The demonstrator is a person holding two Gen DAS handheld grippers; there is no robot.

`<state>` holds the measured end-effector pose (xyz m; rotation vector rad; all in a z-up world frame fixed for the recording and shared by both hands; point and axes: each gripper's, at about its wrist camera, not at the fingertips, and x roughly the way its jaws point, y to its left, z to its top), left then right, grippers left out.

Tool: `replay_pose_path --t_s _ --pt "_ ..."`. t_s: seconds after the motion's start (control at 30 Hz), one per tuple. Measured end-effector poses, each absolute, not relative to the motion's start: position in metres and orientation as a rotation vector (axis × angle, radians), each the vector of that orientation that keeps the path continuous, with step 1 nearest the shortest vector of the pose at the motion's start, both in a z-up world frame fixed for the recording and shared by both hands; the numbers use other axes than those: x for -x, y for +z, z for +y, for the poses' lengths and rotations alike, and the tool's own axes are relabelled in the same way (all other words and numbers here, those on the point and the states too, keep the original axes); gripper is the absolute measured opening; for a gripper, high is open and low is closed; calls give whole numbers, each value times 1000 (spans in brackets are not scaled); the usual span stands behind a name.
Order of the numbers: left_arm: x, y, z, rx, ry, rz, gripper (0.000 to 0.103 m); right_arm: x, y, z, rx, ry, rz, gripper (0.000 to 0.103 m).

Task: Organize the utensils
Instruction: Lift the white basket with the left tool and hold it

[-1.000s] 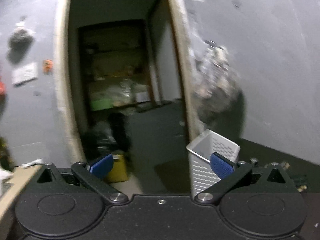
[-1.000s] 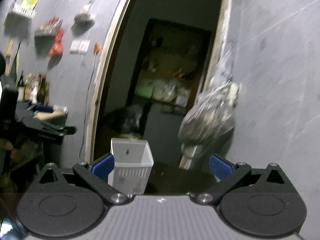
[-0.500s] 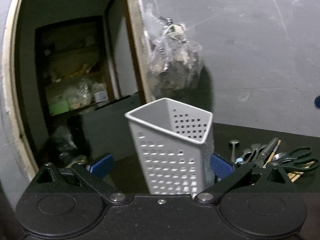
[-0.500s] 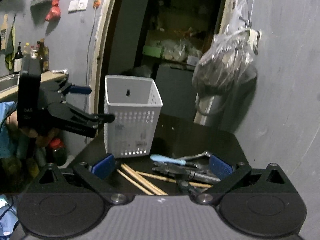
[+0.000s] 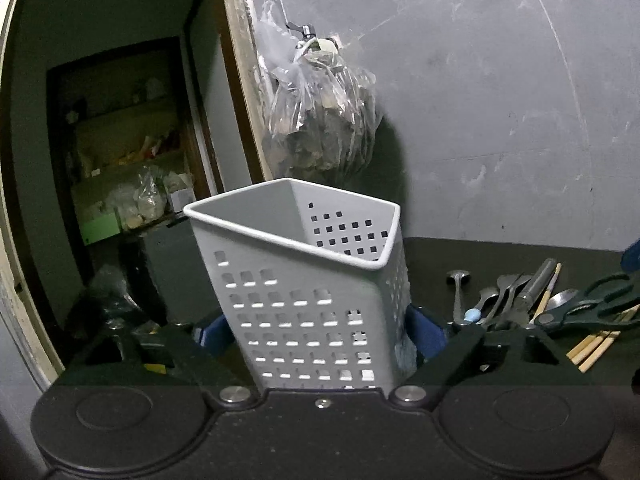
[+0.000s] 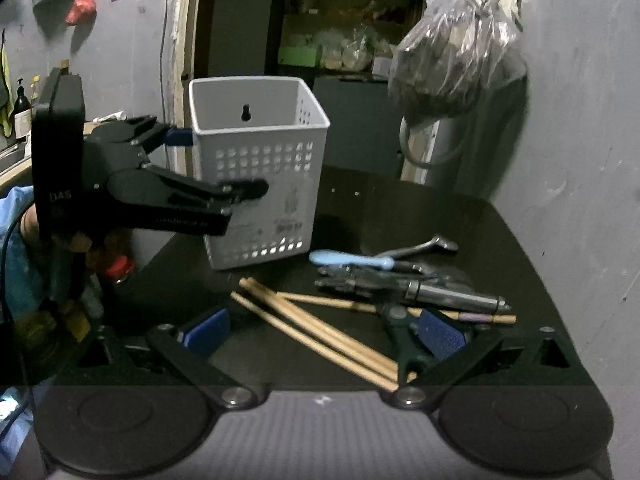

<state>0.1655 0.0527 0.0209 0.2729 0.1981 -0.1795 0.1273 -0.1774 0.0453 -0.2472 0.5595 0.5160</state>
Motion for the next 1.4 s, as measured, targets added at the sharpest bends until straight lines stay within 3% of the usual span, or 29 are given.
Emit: replay_pose_path --t_s 0.23,0.6,0.83,1.03,1.4 --pt "-156 27 56 -229 -209 212 81 -124 37 -188 200 505 591 103" --pt "-151 28 46 -239 -145 247 87 -129 32 -197 154 491 600 103" --pt "-151 26 49 -194 -164 262 80 -124 31 -205 138 450 605 103" --pt "-130 26 54 -189 -208 270 80 -123 25 -220 97 419 621 103" --pt "-67 24 44 -187 -285 262 80 -118 11 -265 -224 268 627 98"
